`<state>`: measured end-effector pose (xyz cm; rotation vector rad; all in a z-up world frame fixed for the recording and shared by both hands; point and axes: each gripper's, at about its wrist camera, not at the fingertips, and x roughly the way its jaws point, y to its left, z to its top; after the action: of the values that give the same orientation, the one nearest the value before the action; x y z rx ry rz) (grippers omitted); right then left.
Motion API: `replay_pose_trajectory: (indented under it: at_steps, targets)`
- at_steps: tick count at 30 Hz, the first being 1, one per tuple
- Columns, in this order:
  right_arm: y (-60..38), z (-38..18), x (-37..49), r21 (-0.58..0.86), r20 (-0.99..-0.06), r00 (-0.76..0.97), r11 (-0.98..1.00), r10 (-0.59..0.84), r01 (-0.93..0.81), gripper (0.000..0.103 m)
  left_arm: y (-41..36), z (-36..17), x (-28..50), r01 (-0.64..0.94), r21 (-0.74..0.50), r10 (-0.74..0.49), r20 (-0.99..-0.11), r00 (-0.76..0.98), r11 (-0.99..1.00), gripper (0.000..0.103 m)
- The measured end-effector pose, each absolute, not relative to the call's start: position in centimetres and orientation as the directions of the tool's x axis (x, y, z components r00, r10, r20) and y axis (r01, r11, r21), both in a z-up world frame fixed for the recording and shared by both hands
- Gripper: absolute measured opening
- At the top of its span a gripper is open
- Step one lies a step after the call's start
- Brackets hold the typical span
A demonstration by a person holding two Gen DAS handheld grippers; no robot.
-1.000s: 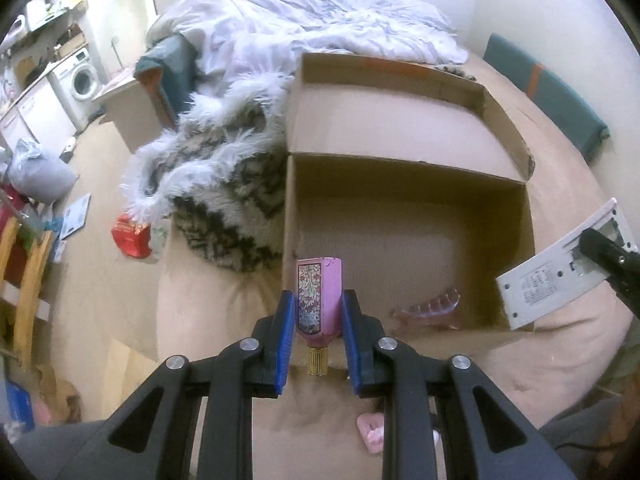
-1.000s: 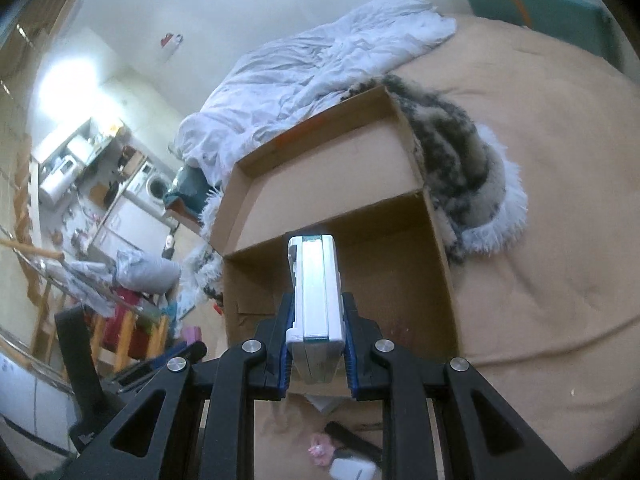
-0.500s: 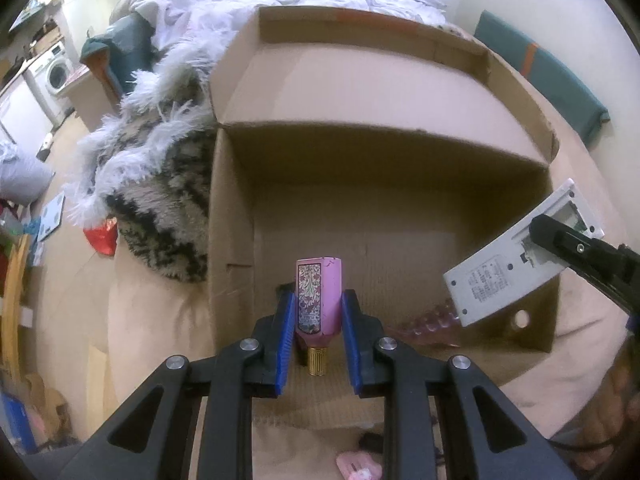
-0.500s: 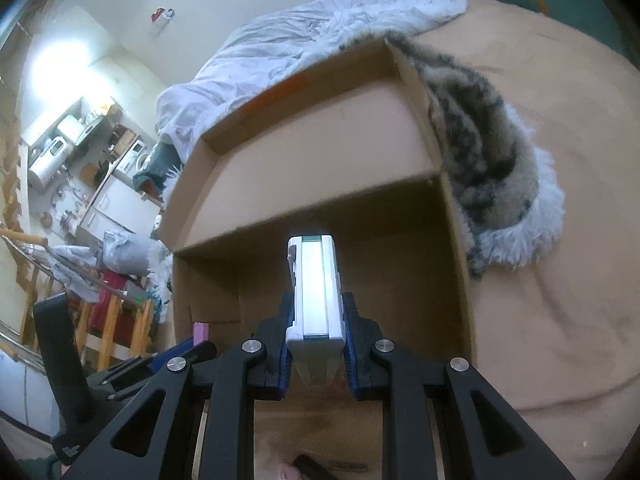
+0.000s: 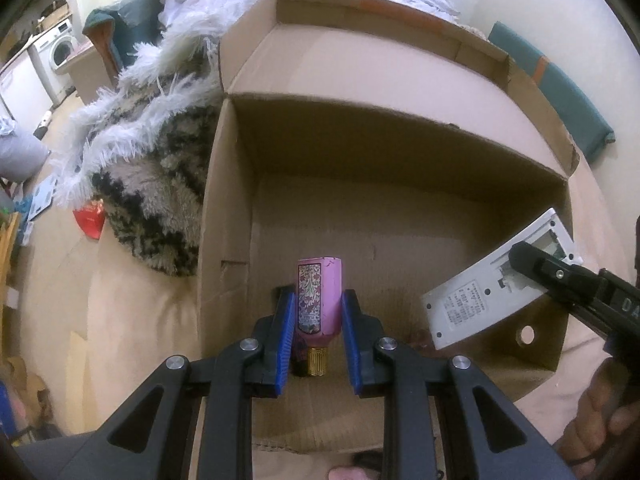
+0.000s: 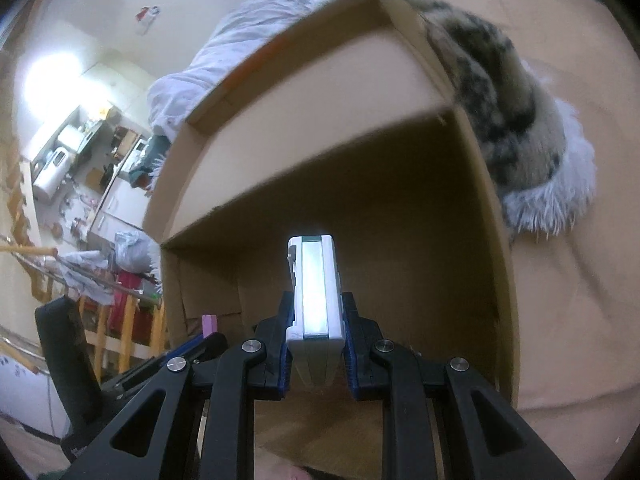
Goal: Organize rigid objects
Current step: 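Carry the perfume bottle and white device into the box with both tools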
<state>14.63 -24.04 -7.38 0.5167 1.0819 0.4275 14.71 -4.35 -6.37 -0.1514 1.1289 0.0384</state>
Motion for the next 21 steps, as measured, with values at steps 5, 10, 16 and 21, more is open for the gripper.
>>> replay_pose_trajectory:
  at_steps: [5, 10, 16, 21]
  targets:
    - [-23.2, -7.9, 14.9, 0.582, -0.732, 0.382, 0.809, 0.564, -0.08, 0.023, -4.3, -7.1, 14.7, -0.109, -0.115, -0.061, -0.912, 0.405, 0.987, 0.021]
    - [-21.9, -8.3, 15.2, 0.581, -0.74, 0.341, 0.807, 0.58, -0.11, 0.023, -5.1, -7.8, 14.5, -0.093, -0.106, -0.062, -0.921, 0.386, 0.99, 0.021]
    - [-20.4, -9.7, 15.2, 0.555, -0.779, 0.269, 0.822, 0.567, -0.125, 0.023, -5.9, -7.7, 14.1, -0.077, -0.091, -0.054, -0.919, 0.39, 0.993, 0.02]
    - [-19.9, -9.7, 15.2, 0.542, -0.789, 0.258, 0.83, 0.557, -0.134, 0.023, -6.0, -7.9, 14.3, -0.079, -0.082, -0.046, -0.922, 0.386, 0.994, 0.02]
